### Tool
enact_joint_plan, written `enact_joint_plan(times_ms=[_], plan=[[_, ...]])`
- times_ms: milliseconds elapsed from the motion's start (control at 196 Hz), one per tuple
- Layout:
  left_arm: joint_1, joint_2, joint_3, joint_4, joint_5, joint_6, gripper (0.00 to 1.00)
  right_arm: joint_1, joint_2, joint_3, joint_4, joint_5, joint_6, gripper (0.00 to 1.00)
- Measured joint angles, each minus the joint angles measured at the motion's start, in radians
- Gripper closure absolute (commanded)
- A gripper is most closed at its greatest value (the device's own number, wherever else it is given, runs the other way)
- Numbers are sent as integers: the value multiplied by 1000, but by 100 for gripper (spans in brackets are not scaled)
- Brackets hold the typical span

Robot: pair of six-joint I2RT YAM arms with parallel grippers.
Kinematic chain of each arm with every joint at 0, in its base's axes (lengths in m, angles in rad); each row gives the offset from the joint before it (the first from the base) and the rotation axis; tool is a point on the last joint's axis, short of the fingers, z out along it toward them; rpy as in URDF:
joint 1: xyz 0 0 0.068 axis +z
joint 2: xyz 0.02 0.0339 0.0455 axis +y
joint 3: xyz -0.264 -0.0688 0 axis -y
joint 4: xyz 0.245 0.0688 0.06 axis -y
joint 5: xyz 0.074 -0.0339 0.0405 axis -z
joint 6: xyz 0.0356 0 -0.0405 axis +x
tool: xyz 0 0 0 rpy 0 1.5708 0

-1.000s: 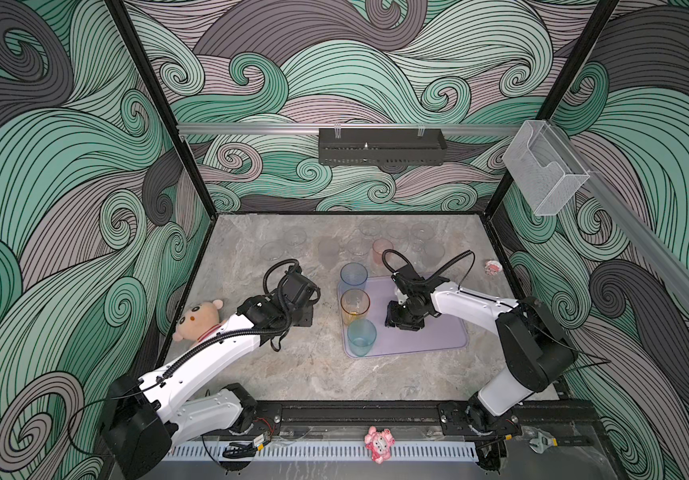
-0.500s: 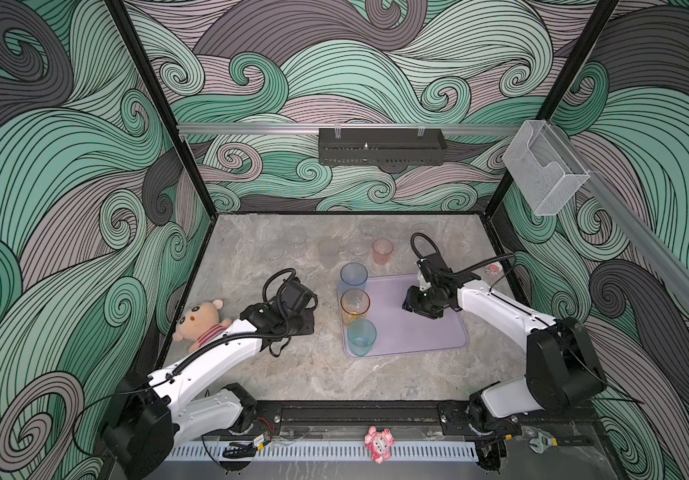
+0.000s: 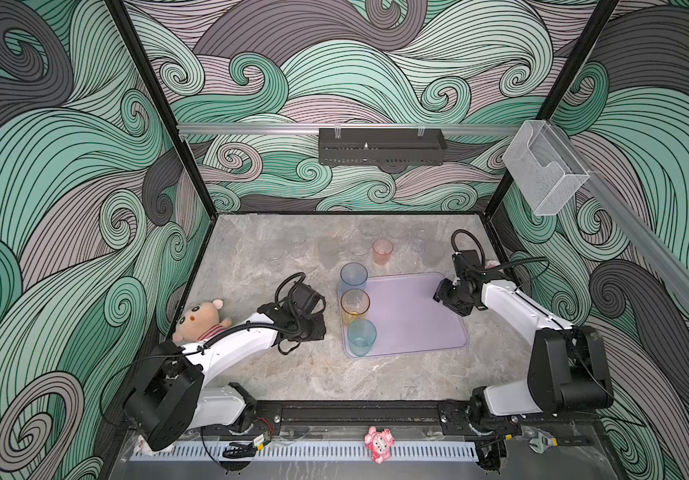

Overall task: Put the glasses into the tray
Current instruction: 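Draw the left gripper back while the right gripper moves toward the clear glasses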

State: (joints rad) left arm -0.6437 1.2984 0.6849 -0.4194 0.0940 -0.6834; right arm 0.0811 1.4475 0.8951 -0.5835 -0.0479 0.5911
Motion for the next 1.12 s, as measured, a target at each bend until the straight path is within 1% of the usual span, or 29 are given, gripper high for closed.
enact_joint_plan(times_ms=[168, 449, 540, 846, 979, 1122], plan=[[0, 9, 11, 1, -1, 10, 57, -58, 3, -6, 9, 19, -16, 33], [14, 9, 63, -14, -19, 27, 57, -116, 88, -8, 35, 15, -42, 30], [28, 7, 63, -26, -30, 35, 57, -131, 103, -17, 53, 2, -48, 31], [89, -21, 64, -63, -43, 67, 57, -140, 117, -82, 105, -72, -53, 35], [112, -38, 67, -76, -46, 78, 56, -136, 80, -121, 129, -109, -39, 35], [136, -58, 67, -93, -53, 93, 56, -101, 42, -157, 132, -148, -8, 36]])
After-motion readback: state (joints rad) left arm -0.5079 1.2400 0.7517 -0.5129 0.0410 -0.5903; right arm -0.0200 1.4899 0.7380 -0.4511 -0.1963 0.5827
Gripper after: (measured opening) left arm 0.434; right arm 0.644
